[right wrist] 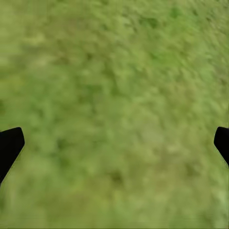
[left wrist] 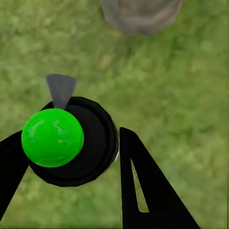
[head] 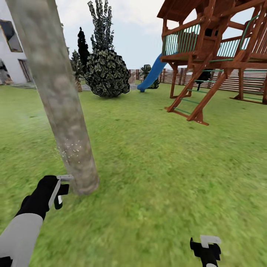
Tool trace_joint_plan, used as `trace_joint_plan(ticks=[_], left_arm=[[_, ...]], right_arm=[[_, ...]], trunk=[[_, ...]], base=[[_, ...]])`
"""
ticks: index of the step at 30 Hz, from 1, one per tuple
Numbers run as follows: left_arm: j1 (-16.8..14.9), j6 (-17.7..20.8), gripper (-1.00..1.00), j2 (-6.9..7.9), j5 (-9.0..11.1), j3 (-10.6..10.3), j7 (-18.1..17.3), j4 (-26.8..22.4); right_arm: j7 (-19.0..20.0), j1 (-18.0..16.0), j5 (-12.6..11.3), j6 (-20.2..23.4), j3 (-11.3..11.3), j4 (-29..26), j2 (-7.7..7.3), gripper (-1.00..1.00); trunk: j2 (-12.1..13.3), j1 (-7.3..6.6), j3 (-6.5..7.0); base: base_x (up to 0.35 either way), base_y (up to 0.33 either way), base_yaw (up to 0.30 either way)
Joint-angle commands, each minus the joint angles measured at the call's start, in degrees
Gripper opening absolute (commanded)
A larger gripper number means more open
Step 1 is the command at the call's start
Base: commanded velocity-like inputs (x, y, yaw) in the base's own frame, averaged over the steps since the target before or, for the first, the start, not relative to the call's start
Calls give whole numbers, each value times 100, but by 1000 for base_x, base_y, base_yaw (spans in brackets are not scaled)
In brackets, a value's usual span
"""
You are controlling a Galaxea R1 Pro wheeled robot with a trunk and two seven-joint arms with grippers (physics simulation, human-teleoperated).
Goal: In the garden, pick up the pesticide atomizer on the floor and spray pesticide onto both trees until each tree trunk is fully covered.
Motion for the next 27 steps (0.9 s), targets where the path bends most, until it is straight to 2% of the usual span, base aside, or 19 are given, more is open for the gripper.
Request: trace_joint_plan(ticks=[1, 14, 18, 27], left_arm=[[-4, -63, -100, -20, -47, 1, -7, 29], [-3, -140, -100, -53, -35, 6, 7, 51], [-3, -126, -100, -66, -73, -24, 12, 51], [43, -62, -100, -81, -60, -29, 5, -18]], right_arm=[[-18, -6, 58, -24, -42, 11, 0, 100], [-18, -6, 61, -24, -43, 11, -13, 100], [-23, -6, 65, -24, -37, 15, -5, 100], [-27, -6, 65, -24, -34, 20, 15, 100]], trunk=[[-2, 1, -5], [-2, 1, -5], [-2, 1, -5], [-2, 1, -5]], base=[[236, -198, 84], [241, -188, 8], [69, -205, 214], [38, -54, 275]])
